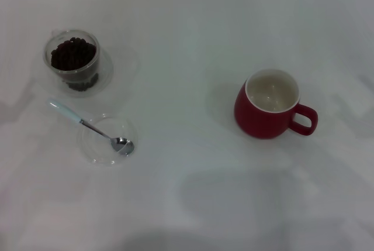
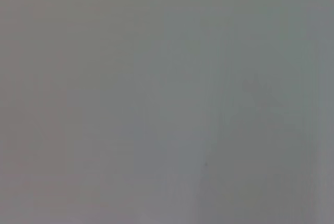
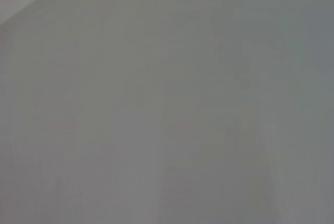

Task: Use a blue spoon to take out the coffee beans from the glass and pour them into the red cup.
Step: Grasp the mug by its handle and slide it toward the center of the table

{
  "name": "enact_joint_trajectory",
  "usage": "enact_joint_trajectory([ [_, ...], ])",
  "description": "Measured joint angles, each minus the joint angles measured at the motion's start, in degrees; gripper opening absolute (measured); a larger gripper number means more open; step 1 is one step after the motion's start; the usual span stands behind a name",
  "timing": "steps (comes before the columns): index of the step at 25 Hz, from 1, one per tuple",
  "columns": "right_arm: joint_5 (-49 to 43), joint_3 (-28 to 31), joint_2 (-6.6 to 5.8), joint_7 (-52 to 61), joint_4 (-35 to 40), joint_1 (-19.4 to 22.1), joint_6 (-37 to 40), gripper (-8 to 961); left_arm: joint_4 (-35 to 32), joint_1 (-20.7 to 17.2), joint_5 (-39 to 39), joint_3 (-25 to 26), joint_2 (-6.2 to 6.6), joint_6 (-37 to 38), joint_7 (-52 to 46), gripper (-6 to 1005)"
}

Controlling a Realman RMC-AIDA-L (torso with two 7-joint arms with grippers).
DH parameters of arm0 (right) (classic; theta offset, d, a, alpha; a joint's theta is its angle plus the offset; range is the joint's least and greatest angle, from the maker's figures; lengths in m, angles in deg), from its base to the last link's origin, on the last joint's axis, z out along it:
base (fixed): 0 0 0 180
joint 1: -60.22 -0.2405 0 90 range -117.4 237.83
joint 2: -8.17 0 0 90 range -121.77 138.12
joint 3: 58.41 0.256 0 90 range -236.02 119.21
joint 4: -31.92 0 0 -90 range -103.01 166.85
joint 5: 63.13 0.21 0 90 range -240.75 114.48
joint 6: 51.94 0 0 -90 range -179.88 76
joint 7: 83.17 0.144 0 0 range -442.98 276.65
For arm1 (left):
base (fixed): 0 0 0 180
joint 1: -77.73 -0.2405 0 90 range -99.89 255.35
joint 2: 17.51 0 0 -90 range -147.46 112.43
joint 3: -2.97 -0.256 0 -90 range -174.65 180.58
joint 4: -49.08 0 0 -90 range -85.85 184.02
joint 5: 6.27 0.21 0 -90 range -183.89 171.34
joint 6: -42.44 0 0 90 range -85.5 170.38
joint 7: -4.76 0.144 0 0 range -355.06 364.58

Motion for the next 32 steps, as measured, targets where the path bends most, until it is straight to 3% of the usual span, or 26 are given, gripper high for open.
enact_joint_trajectory([
  [16,-18.45,-0.44,-0.21,-3.18,-4.07,-2.55,-12.23,783,-0.05,0.51,0.56,-0.11,-0.01,-0.45,1.27,861],
  [32,-20.32,-2.47,-0.08,-5.29,-3.67,-3.87,-26.21,782,-2.29,-0.61,1.75,-0.11,-0.08,-0.47,2.9,861],
])
